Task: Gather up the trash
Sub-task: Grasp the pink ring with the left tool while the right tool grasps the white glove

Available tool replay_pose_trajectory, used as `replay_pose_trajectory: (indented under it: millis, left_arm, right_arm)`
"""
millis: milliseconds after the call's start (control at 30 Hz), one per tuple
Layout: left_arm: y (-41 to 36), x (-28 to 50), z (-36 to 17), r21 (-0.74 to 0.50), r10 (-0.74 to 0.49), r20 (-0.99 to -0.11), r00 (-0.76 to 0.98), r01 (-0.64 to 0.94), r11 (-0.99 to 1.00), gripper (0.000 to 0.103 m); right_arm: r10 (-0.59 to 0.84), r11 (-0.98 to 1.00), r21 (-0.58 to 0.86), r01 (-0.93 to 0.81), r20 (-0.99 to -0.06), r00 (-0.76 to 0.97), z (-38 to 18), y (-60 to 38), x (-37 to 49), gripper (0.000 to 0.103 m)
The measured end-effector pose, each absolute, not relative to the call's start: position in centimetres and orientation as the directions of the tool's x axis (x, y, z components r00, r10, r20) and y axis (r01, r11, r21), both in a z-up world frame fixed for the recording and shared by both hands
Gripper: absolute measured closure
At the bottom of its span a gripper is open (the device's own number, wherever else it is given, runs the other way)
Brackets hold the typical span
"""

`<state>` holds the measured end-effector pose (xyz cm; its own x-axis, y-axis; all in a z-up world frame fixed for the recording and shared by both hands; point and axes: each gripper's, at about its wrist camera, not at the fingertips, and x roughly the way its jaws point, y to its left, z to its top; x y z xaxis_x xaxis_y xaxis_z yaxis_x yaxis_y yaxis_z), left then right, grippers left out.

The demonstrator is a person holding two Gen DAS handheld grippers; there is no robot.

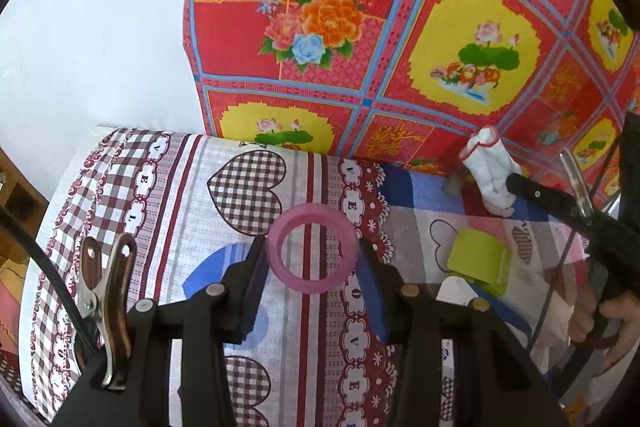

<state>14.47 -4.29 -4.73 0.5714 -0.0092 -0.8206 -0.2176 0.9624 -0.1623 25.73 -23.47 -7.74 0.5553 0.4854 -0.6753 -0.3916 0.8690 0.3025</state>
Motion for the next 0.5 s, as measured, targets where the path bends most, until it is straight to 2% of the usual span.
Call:
replay_pose_trajectory:
  millis: [500]
  left_arm:
    - [-3.6, 12.0, -2.8, -0.165, -0.046, -0.805, 0.592, -0.149, 0.975, 0.057]
  right_arm:
    - [0.541, 0.839, 0.359, -0.409, -0.631, 0.556, -5.5, -24.3, 17.2, 0.099]
